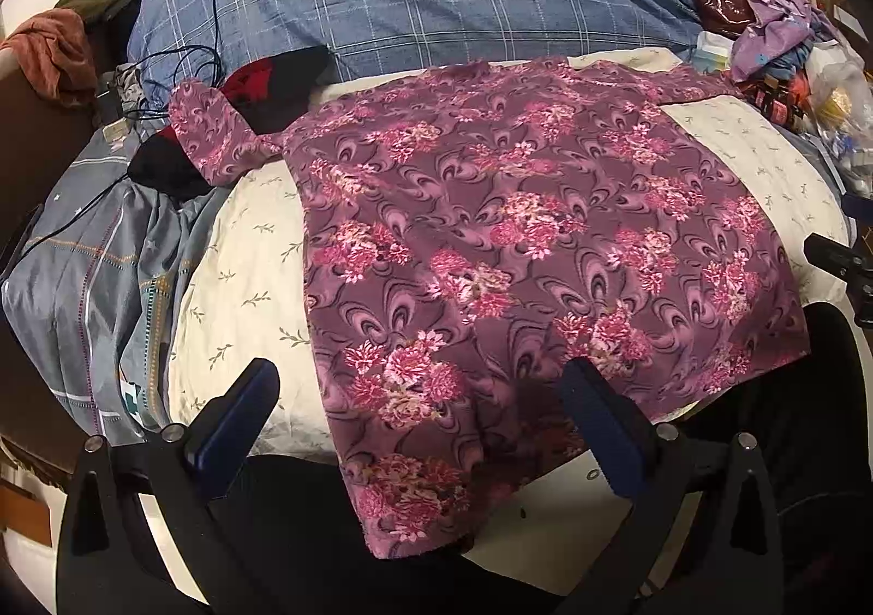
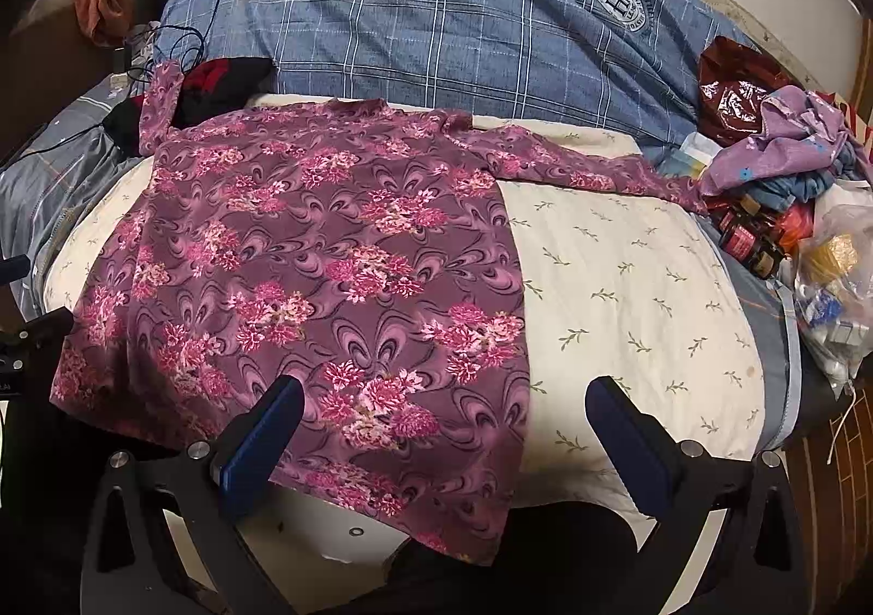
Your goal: Fold small clothes
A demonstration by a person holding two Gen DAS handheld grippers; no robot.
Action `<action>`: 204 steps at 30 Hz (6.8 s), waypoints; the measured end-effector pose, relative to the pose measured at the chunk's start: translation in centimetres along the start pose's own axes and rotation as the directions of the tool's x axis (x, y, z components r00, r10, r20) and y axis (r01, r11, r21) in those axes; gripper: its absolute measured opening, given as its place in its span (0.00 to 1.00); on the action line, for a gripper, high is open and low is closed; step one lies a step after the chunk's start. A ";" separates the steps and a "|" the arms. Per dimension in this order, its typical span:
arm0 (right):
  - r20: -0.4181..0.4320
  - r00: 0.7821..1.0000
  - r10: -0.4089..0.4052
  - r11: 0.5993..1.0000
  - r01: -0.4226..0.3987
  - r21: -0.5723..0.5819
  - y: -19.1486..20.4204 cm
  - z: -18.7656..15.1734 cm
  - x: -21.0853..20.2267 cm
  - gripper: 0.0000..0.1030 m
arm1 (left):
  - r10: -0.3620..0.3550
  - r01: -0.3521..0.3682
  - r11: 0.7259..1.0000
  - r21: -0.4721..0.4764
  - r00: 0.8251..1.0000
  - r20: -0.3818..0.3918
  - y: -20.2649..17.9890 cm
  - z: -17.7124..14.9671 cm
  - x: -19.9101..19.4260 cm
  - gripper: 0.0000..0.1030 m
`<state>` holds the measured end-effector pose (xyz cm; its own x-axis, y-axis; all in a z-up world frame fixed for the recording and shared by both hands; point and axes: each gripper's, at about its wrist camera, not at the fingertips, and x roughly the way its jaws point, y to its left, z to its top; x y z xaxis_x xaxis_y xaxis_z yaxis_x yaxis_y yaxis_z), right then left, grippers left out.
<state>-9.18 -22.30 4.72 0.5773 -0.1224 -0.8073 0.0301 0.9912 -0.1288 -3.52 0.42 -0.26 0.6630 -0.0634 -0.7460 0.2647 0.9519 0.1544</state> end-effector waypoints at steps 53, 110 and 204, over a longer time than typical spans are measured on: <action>0.011 1.000 -0.004 1.000 0.004 0.010 -0.6 0.1 0.1 1.00 | -0.054 0.054 0.998 0.019 0.998 -0.015 -1.5 0.0 -0.1 1.00; -0.037 0.938 0.344 0.884 -0.310 0.350 -11.2 10.3 17.2 0.51 | -0.368 0.191 0.833 -0.520 0.892 -0.261 16.8 8.3 14.1 0.63; 0.125 0.990 -0.066 0.693 -0.045 0.719 -33.9 19.6 23.1 0.09 | -0.401 0.367 0.877 -0.310 0.915 -0.052 1.9 23.6 24.1 0.76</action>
<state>19.16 -57.77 1.78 0.6716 -0.1802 -0.7187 0.5818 0.7289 0.3609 29.50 -6.36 -2.70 0.4642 -0.4239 -0.7777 0.2583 0.9046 -0.3389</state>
